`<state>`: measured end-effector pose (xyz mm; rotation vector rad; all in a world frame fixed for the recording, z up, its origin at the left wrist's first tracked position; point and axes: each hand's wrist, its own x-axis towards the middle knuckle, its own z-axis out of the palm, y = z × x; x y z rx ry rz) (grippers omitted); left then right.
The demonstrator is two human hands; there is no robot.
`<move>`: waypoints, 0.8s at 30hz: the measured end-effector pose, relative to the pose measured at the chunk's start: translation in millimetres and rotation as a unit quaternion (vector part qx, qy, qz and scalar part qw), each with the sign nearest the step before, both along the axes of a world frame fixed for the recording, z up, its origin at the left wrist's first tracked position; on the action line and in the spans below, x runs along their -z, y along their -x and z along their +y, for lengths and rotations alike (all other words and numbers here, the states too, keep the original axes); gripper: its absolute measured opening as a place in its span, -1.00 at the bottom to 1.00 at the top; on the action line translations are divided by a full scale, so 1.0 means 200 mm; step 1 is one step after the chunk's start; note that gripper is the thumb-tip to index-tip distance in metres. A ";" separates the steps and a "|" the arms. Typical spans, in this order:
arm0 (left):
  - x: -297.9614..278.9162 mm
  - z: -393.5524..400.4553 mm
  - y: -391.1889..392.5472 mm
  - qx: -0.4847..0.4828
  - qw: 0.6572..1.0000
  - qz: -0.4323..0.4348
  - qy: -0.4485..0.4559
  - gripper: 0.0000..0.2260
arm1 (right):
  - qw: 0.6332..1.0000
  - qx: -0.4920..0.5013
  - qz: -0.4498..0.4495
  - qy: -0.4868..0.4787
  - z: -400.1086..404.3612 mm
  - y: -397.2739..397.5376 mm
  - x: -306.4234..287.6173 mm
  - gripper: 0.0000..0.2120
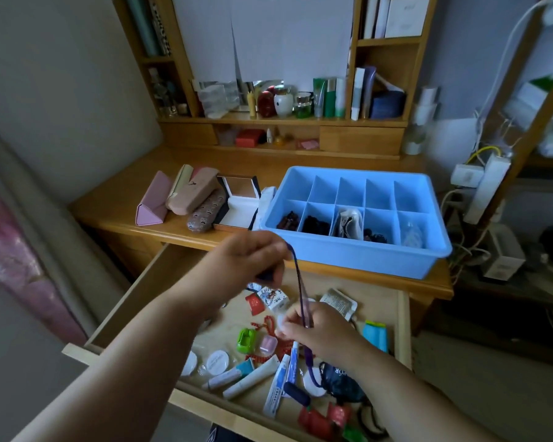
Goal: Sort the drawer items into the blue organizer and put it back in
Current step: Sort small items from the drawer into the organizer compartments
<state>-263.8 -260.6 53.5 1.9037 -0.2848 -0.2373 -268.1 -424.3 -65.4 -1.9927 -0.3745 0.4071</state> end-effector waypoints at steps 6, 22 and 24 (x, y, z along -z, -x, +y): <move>0.16 0.21 -0.05 -0.205 0.972 0.068 0.090 -0.77 | 0.977 0.068 0.090 -0.183 -0.14 -0.03 0.05 -0.68; 0.49 -0.24 0.10 0.040 0.993 0.085 0.068 -0.28 | 0.848 0.187 0.157 -0.471 -0.03 -0.21 -0.17 -0.59; 0.50 -0.30 0.09 0.009 0.995 0.089 0.050 -0.48 | 0.806 0.193 0.193 -0.525 -0.03 -0.22 -0.18 -0.62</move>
